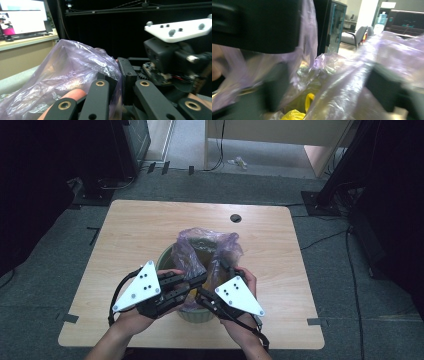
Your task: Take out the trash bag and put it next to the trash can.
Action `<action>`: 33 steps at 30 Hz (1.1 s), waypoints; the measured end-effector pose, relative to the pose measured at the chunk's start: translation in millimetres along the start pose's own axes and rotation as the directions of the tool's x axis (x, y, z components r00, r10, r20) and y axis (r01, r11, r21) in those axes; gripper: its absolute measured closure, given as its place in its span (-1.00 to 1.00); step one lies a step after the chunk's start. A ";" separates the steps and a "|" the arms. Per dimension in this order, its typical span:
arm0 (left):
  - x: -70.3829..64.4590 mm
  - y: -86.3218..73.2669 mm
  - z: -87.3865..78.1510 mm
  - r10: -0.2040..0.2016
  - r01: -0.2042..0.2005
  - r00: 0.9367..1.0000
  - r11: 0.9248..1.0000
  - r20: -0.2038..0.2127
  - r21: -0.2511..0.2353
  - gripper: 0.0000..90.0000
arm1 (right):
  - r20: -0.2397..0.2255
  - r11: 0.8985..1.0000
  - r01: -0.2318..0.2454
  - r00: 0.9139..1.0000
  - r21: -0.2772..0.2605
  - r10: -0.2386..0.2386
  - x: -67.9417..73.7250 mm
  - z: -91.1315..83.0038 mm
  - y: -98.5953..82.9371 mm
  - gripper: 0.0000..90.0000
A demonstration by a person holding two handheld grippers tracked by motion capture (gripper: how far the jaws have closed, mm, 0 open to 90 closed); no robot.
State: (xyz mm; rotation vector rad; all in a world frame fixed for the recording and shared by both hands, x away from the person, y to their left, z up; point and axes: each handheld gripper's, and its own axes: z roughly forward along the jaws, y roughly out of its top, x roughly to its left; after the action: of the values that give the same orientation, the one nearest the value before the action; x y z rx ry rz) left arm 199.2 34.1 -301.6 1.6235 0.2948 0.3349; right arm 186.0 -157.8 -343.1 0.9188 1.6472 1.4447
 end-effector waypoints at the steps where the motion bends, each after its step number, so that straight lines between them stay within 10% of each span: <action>1: 0.0 -0.7 -1.3 -0.002 0.002 1.000 1.000 0.008 -0.003 0.90 | -0.005 1.000 0.003 1.000 0.000 -0.003 -1.2 -0.6 -1.1 0.17; 3: 2.1 -3.6 -5.3 -0.008 0.008 1.000 1.000 0.017 -0.013 0.86 | -0.024 1.000 -0.011 1.000 -0.008 0.011 -6.0 -2.4 -2.4 0.67; 10: 18.3 -5.6 -21.2 -0.051 0.049 0.998 0.997 -0.037 -0.053 0.56 | -0.011 0.997 -0.075 0.997 -0.007 0.075 -22.0 -5.0 -2.5 0.99; 21: 24.5 -6.3 -13.9 -0.043 0.040 0.993 0.999 -0.106 -0.028 0.78 | -0.131 0.993 -0.108 0.986 -0.056 0.100 -26.8 -10.1 -1.2 0.90; 26: 26.0 -3.4 4.0 -0.118 0.118 0.993 0.993 -0.005 -0.004 0.27 | -0.236 0.996 -0.034 0.972 -0.078 0.015 -16.1 -14.2 0.5 0.72; 33: 26.9 0.3 15.5 -0.196 0.193 0.980 0.978 0.025 0.077 -0.07 | -0.290 0.992 0.076 0.952 -0.100 -0.102 -5.9 -18.2 -1.1 0.53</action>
State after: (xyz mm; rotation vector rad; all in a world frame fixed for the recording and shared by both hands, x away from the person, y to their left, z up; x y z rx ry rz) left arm 230.0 30.3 -301.3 1.6554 0.4422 0.1492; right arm 172.5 -171.5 -342.2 0.5918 1.7970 1.6382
